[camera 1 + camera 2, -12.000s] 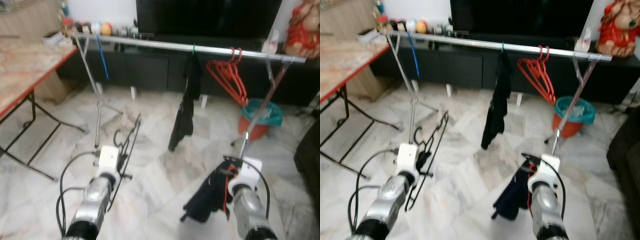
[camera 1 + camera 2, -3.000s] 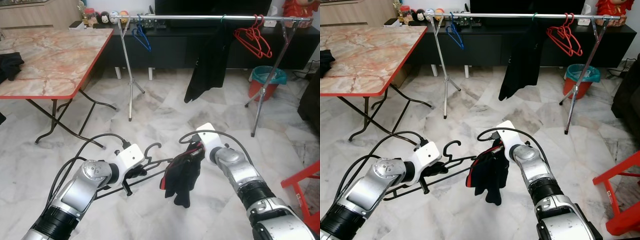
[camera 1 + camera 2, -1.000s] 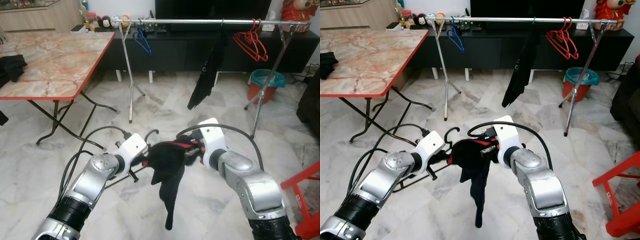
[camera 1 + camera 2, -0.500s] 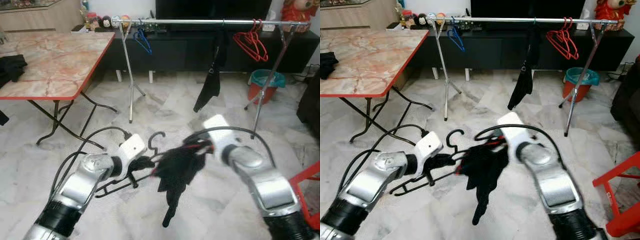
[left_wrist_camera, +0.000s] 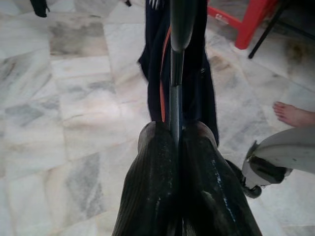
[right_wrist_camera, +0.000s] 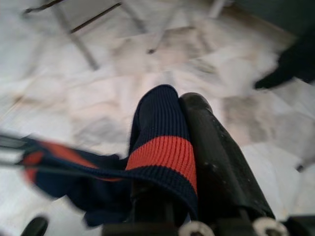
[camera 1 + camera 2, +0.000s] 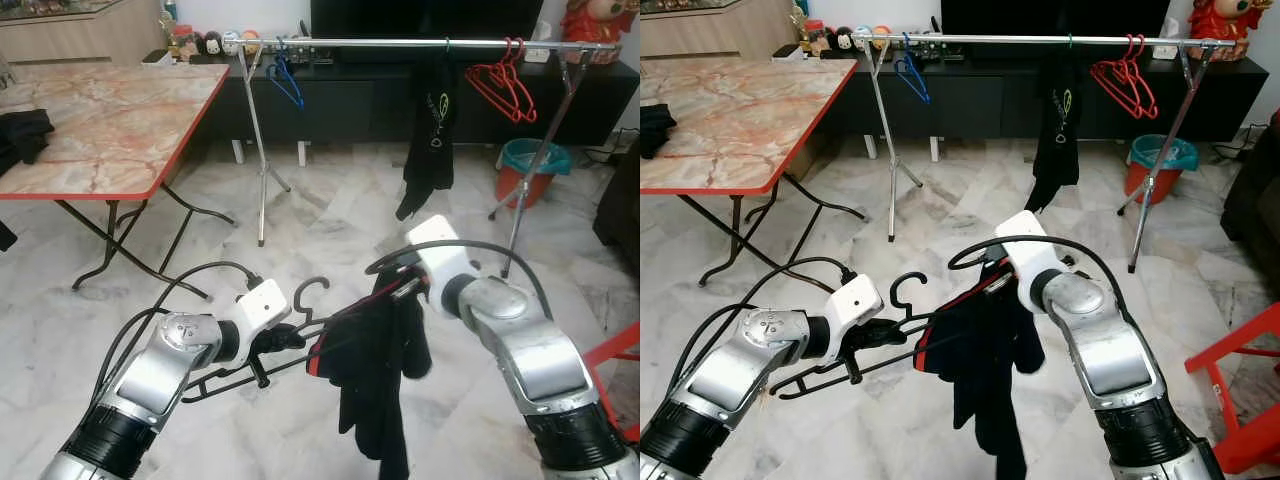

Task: Hang hanger

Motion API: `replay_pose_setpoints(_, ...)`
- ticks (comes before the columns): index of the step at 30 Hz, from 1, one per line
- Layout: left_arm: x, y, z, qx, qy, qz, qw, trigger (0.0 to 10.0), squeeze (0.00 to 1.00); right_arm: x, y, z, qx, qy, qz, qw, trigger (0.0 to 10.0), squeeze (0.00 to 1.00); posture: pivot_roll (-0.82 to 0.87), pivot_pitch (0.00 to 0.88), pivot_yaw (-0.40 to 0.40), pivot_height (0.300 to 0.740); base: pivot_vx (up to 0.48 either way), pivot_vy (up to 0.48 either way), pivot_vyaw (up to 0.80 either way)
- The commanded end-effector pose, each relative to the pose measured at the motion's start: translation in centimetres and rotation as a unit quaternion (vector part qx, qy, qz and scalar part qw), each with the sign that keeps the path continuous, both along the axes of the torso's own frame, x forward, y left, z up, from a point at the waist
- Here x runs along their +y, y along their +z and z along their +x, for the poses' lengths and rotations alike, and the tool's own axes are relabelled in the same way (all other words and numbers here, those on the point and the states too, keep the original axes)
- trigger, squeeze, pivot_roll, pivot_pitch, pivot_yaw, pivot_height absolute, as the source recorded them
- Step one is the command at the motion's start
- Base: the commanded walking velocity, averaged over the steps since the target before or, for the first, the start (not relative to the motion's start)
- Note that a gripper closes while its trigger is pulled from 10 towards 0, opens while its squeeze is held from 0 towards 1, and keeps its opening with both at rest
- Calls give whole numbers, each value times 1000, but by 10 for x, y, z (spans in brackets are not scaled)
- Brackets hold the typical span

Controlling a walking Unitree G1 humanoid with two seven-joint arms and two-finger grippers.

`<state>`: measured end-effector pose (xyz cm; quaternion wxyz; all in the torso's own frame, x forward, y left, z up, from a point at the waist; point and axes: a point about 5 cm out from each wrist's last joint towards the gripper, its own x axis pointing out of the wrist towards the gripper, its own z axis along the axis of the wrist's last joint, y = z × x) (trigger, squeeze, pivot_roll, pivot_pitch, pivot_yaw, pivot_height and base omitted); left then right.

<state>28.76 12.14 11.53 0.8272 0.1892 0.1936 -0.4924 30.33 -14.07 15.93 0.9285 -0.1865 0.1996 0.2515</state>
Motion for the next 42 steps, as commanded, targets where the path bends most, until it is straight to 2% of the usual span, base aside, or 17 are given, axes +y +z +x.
replay_pose_setpoints(1, -2, 3, -2, 0, -8, -2, 1000, 10000, 0, 8, 3, -5, -4, 38, 1, 999, 10000, 0, -52, 0, 35, 740, 0, 0, 0)
replay_pose_setpoints(6, -1, 2, -2, -2, -3, 3, 1000, 10000, 0, 11, 4, -9, 4, 57, 5, 998, 10000, 0, -52, 0, 35, 740, 0, 0, 0)
replay_pose_setpoints(9, 1, 0, 5, -15, 21, 18, 1000, 10000, 0, 14, 5, -10, 16, 55, 20, 998, 10000, 0, -54, 0, 35, 740, 0, 0, 0)
replay_pose_setpoints(12, -1, 0, 7, -20, 32, 21, 999, 10000, 0, 16, 6, -11, 11, 63, 14, 998, 10000, 0, -57, 0, 37, 740, 0, 0, 0)
replay_pose_setpoints(18, 1, -6, 9, -23, 38, 62, 997, 10000, 0, 16, 6, -12, 14, 49, 19, 999, 10000, 0, -60, 0, 39, 740, 0, 0, 0)
replay_pose_setpoints(21, 8, -14, 9, -22, 44, 106, 993, 10000, 0, 17, 3, -13, 21, 41, 17, 999, 10000, 0, -56, 0, 40, 740, 0, 0, 0)
replay_pose_setpoints(27, 15, -16, 12, -27, 71, 126, 989, 10000, 0, 15, 0, -11, 24, 24, 14, 999, 10000, 0, -52, 0, 39, 740, 0, 0, 0)
replay_pose_setpoints(29, 15, -11, 20, -50, 100, 112, 987, 10000, 0, 18, -1, -11, 27, 28, 16, 999, 10000, 0, -51, 0, 39, 740, 0, 0, 0)
replay_pose_setpoints(31, 14, -10, 21, -53, 105, 105, 987, 10000, 0, 19, -1, -12, 28, 30, 16, 999, 10000, 0, -51, 0, 39, 740, 0, 0, 0)
replay_pose_setpoints(33, 8, -3, 24, -56, 112, 63, 990, 10000, 0, 21, -1, -14, 30, 41, 18, 999, 10000, 0, -53, 0, 39, 740, 0, 0, 0)
replay_pose_setpoints(35, 4, 1, 24, -55, 100, 40, 993, 10000, 0, 22, -1, -16, 32, 48, 21, 998, 10000, 0, -55, 0, 39, 740, 0, 0, 0)
replay_pose_setpoints(37, 1, 2, 21, -53, 87, 35, 994, 10000, 0, 24, 0, -18, 32, 63, 22, 997, 10000, 0, -57, 0, 40, 740, 0, 0, 0)
replay_pose_setpoints(42, 1, 2, 22, -56, 94, 34, 993, 10000, 0, 29, 1, -23, 38, 81, 25, 996, 10000, 0, -53, 0, 38, 740, 0, 0, 0)
